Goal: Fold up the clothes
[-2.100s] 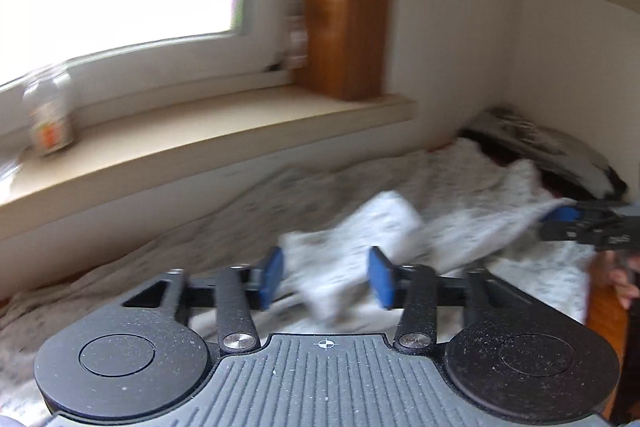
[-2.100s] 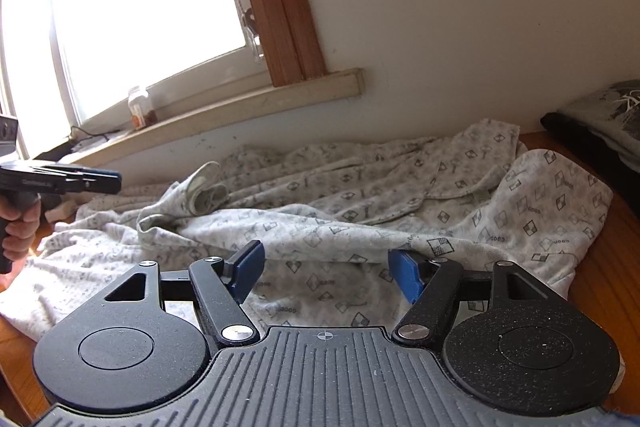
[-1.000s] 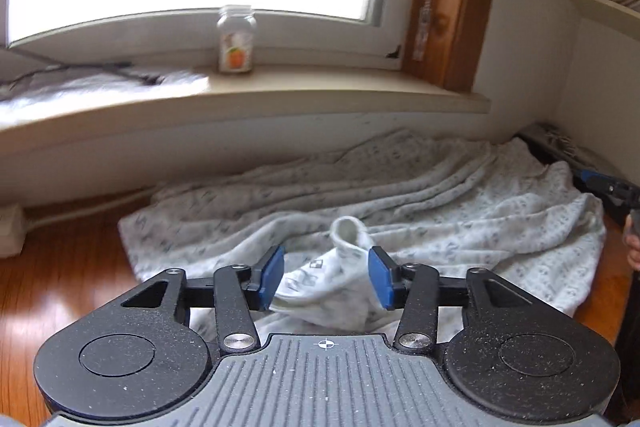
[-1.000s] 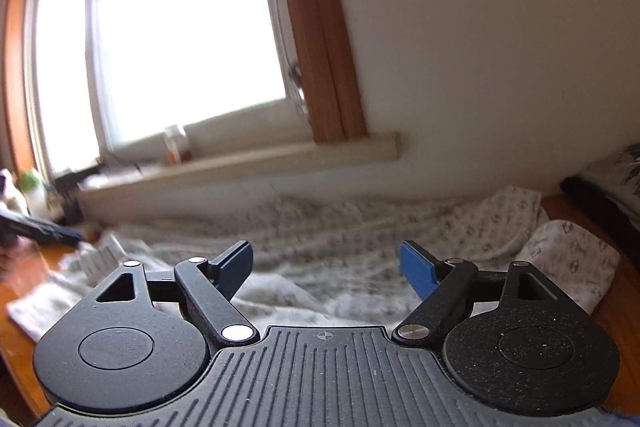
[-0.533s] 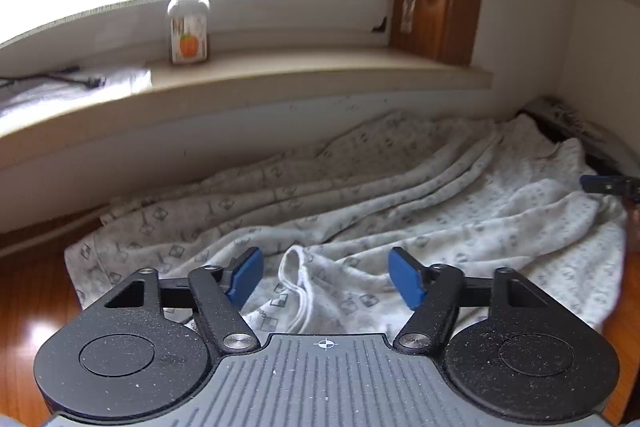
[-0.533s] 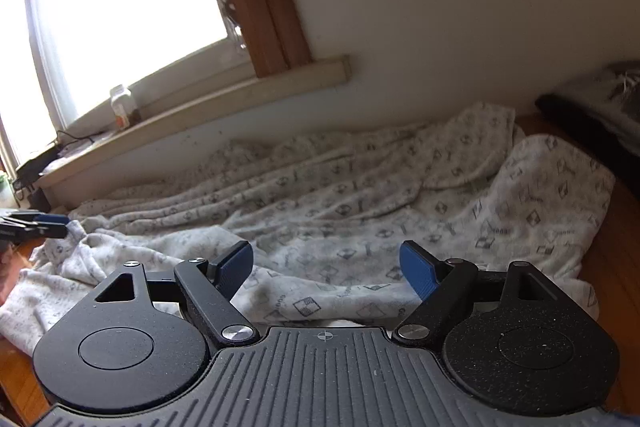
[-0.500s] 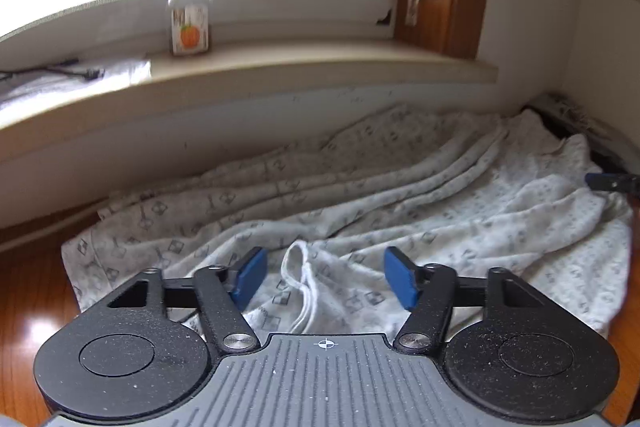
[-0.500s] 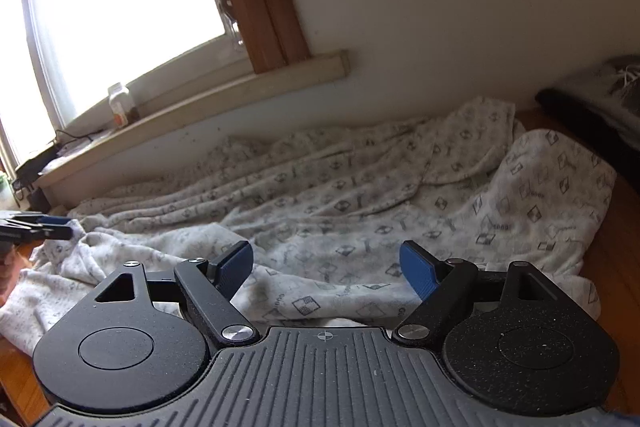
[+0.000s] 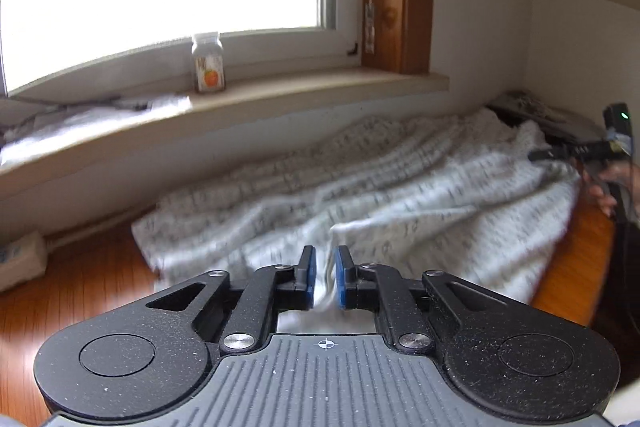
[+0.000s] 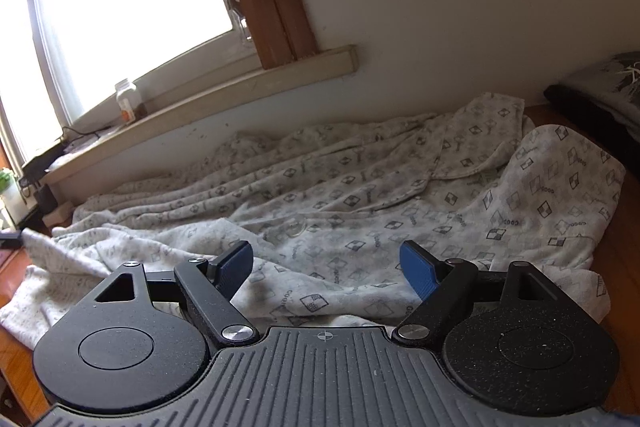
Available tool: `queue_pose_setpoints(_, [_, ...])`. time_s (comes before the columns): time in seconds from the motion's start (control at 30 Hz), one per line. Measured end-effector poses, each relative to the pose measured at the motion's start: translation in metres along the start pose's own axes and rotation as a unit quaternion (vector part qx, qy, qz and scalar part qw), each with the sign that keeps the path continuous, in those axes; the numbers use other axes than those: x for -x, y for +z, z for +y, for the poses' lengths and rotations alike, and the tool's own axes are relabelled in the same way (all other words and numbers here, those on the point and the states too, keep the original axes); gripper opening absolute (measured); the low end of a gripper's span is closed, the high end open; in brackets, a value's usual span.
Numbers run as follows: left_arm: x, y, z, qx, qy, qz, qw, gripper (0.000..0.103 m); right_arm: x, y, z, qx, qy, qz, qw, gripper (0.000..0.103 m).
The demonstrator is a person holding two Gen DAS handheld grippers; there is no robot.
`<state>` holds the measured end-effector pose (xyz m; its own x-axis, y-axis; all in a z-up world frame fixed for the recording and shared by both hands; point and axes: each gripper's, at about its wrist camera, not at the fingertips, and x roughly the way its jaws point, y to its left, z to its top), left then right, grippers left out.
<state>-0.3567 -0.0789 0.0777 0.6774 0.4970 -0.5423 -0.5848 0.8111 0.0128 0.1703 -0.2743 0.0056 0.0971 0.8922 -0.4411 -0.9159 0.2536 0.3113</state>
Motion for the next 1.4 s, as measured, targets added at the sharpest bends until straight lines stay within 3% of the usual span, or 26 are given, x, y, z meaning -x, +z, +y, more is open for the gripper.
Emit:
queue_pose_setpoints(0.07, [0.010,-0.009,-0.001,0.000,-0.001,0.013,0.9999,0.012,0.000,0.000,0.000,-0.001,0.001,0.001,1.000,0.080])
queue_pose_setpoints(0.13, [0.018,-0.015,-0.001,0.002,-0.001,0.021,0.9998,0.021,0.000,0.000,-0.001,-0.002,0.001,0.000,1.000,0.080])
queue_pose_setpoints(0.37, [-0.014,-0.002,0.005,0.018,0.012,0.011,0.9997,0.068,-0.001,0.000,-0.001,-0.002,-0.001,0.002,1.000,0.080])
queue_pose_setpoints(0.6, [-0.075,0.001,0.037,0.056,0.031,0.052,0.9966,0.069,0.005,0.003,0.005,0.027,0.022,-0.013,0.999,0.080])
queue_pose_setpoints(0.77, [-0.085,0.000,0.041,0.058,0.027,0.056,0.9963,0.065,0.001,0.010,0.018,0.069,0.034,0.010,0.997,0.070])
queue_pose_setpoints(0.97, [-0.088,0.000,0.038,0.051,0.025,0.052,0.9971,0.043,-0.016,0.008,0.042,0.129,0.053,0.048,0.989,0.052])
queue_pose_setpoints(1.1, [-0.083,0.006,0.032,0.035,0.026,0.035,0.9984,0.014,-0.023,0.004,0.053,0.170,0.057,0.070,0.981,0.041])
queue_pose_setpoints(1.17, [-0.079,0.011,0.028,0.026,0.033,0.022,0.9989,0.013,-0.021,0.004,0.056,0.185,0.052,0.068,0.979,0.023])
queue_pose_setpoints(1.2, [-0.074,0.014,0.026,0.023,0.036,0.014,0.9990,0.011,-0.018,0.005,0.056,0.188,0.051,0.065,0.979,0.020])
queue_pose_setpoints(1.3, [-0.054,0.022,0.017,0.012,0.029,-0.014,0.9994,0.011,-0.008,0.012,0.058,0.194,0.056,0.053,0.978,0.021])
queue_pose_setpoints(1.4, [-0.034,0.024,0.000,-0.009,0.014,-0.036,0.9992,0.011,-0.005,0.019,0.078,0.205,0.055,0.038,0.977,0.028])
